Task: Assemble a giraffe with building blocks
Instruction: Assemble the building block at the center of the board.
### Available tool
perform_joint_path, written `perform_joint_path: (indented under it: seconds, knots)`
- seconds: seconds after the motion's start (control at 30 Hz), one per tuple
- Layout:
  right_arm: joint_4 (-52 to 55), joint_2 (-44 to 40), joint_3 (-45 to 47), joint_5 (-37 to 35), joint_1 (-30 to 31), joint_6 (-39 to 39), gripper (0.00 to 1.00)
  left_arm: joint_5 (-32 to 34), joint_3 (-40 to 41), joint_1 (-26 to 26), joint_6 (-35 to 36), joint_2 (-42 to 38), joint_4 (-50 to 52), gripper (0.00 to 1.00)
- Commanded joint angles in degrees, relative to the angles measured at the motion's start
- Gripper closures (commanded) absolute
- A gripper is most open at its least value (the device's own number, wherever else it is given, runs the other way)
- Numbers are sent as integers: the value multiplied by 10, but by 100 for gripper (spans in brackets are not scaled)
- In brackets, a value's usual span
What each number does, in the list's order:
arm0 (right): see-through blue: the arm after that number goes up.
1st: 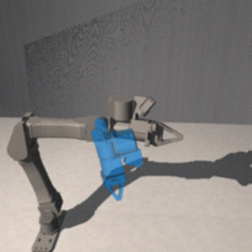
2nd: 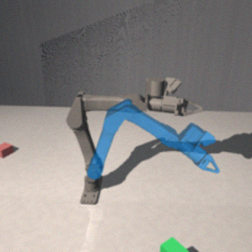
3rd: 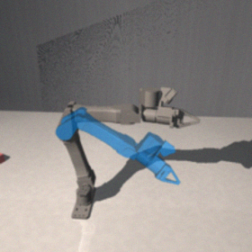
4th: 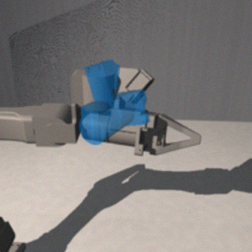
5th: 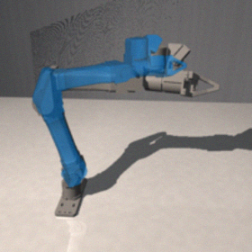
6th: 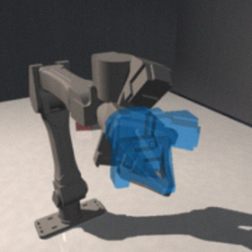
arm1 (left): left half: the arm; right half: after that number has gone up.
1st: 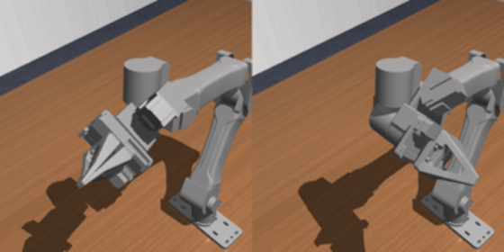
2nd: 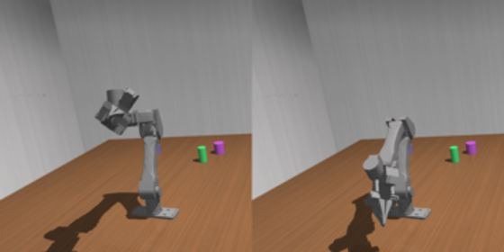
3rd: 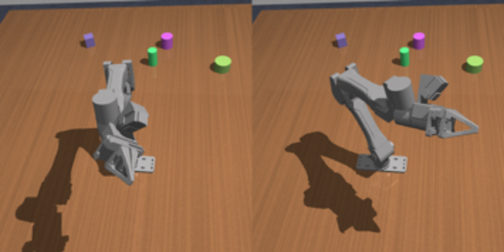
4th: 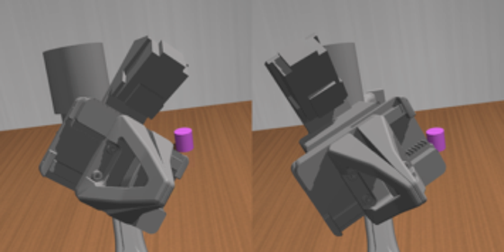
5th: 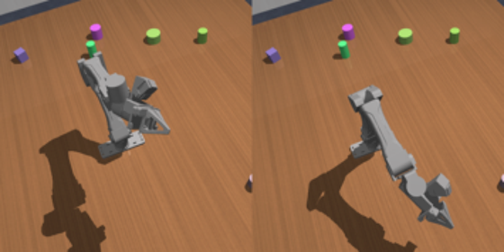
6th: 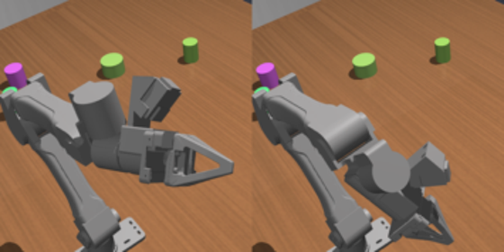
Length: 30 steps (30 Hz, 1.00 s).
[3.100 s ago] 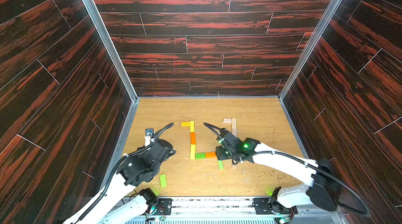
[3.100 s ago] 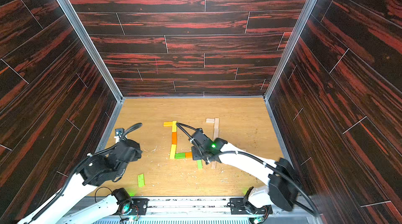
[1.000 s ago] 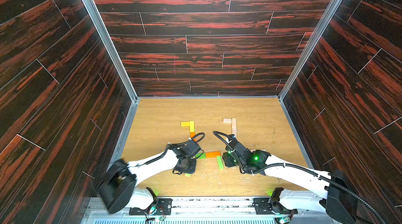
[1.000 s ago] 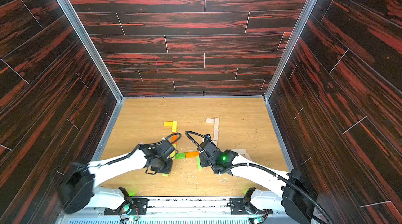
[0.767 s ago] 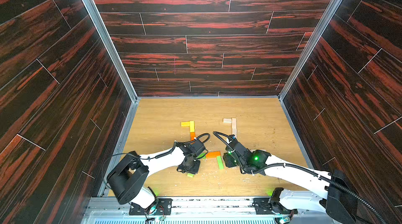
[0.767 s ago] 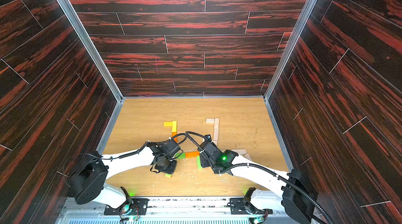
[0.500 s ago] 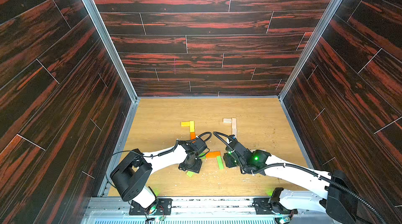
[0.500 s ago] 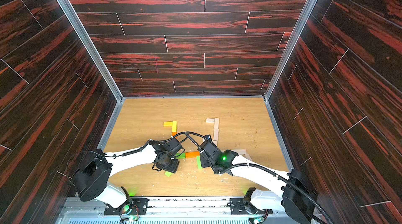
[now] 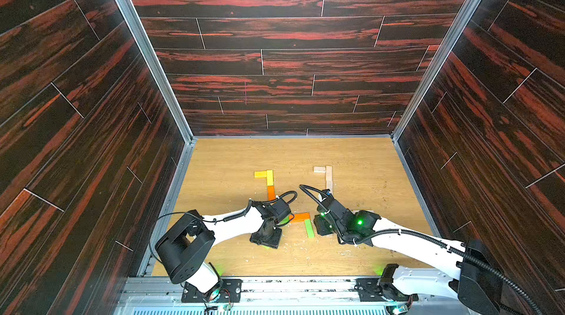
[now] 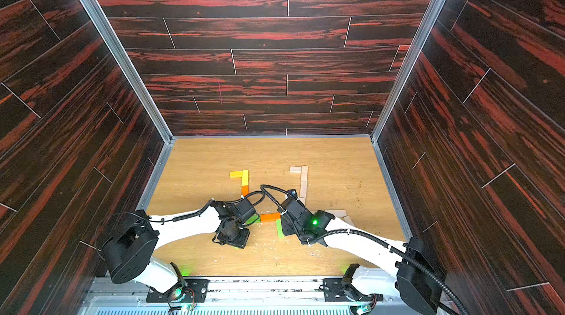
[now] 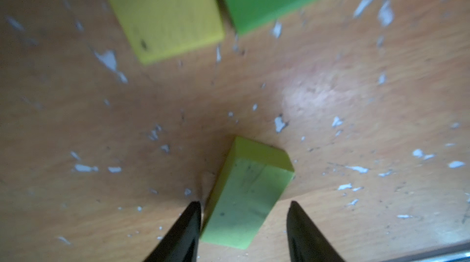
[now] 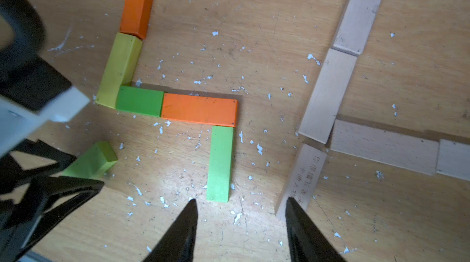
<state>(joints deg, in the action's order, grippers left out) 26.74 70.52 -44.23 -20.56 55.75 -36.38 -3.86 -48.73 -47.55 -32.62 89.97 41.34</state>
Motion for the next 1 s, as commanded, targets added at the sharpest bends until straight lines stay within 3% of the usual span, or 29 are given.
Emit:
perform_joint_path:
  seconds: [0.0,0.27,0.97]
  knots:
    - [9,12,-20,0,-2,-1,43,6,6,-1,-5,-1,7,49]
    - [20,7,-26,-6,-2,0,43,47,-16,17,-5,11,19,75]
    - [22,-4,-21,-13,-2,-2,43,28,-53,41,-5,55,5,74]
